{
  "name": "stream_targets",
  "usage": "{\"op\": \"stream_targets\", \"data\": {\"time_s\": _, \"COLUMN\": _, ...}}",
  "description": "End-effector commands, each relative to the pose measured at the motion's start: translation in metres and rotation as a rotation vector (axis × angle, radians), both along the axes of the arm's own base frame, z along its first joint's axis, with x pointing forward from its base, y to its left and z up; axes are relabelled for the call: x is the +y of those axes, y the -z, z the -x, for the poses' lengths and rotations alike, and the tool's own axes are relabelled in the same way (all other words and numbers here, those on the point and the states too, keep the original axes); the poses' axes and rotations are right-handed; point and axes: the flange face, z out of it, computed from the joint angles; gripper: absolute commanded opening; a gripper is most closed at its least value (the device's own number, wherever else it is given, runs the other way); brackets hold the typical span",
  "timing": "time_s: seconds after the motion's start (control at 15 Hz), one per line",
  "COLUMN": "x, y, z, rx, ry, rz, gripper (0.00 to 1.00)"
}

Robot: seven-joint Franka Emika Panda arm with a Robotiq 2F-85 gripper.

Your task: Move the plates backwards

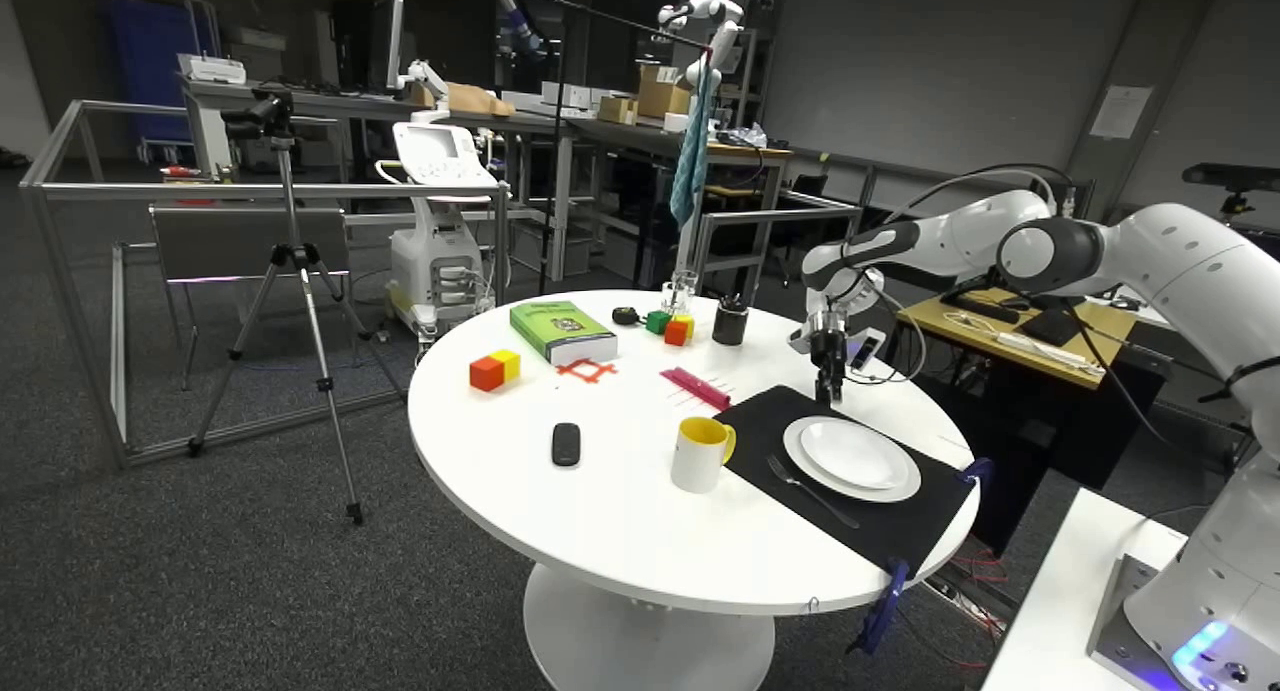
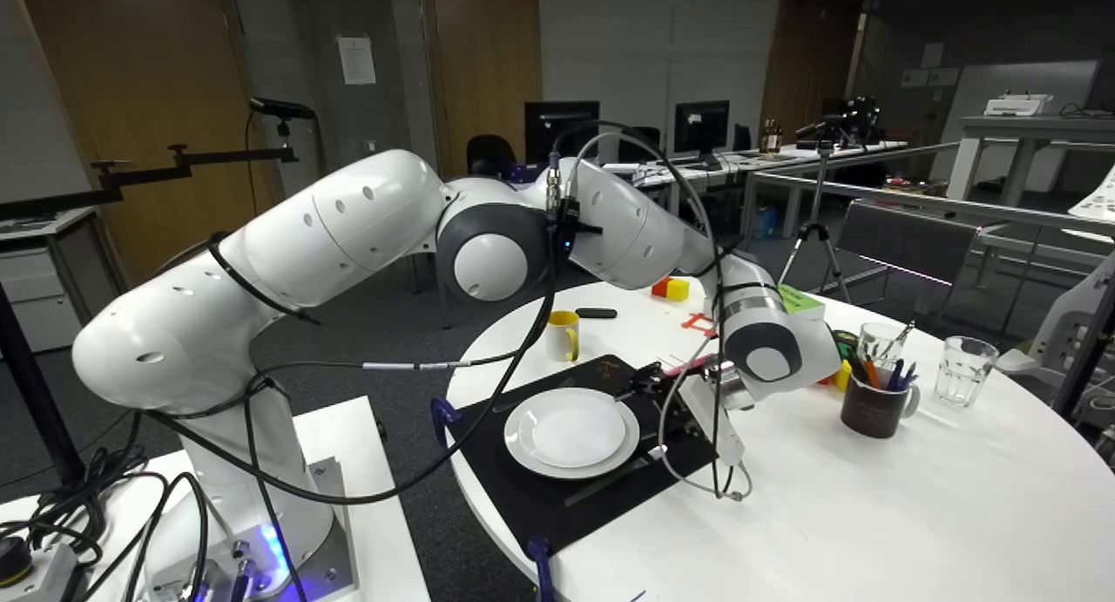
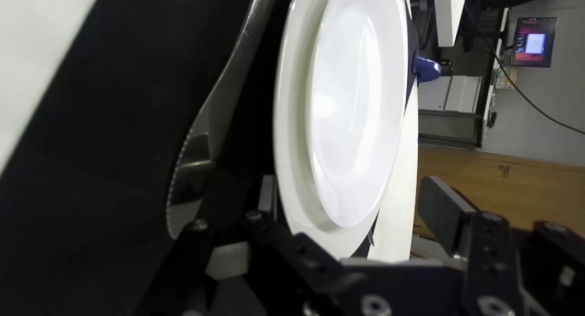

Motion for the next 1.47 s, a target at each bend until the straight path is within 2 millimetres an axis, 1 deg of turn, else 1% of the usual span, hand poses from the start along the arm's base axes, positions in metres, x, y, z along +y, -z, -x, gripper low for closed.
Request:
{"op": "stream_targets", "data": {"time_s": 0.0, "x": -0.011, "y": -0.007, "z": -0.005, "rx": 0.029, "ry": 0.005, "rz": -0.006, "gripper": 0.53}}
{"op": "stream_targets", "data": {"time_s": 0.2, "x": -0.015, "y": -0.004, "z": -0.006, "rx": 0.026, "ry": 0.003, "rz": -0.003, "gripper": 0.31}}
{"op": "stream_targets", "data": {"time_s": 0.27, "x": -0.016, "y": -0.003, "z": -0.007, "rx": 0.027, "ry": 0.003, "rz": -0.004, "gripper": 0.22}}
{"op": "stream_targets", "data": {"time_s": 0.47, "x": -0.019, "y": -0.003, "z": -0.008, "rx": 0.025, "ry": 0.003, "rz": -0.007, "gripper": 0.01}}
{"op": "stream_targets", "data": {"time_s": 0.53, "x": -0.02, "y": -0.003, "z": -0.008, "rx": 0.025, "ry": 0.003, "rz": -0.008, "gripper": 0.0}}
{"op": "stream_targets", "data": {"time_s": 1.07, "x": -0.023, "y": -0.007, "z": -0.008, "rx": 0.045, "ry": -0.008, "rz": -0.023, "gripper": 0.0}}
{"op": "stream_targets", "data": {"time_s": 1.4, "x": -0.021, "y": -0.01, "z": -0.008, "rx": 0.055, "ry": -0.012, "rz": -0.025, "gripper": 0.0}}
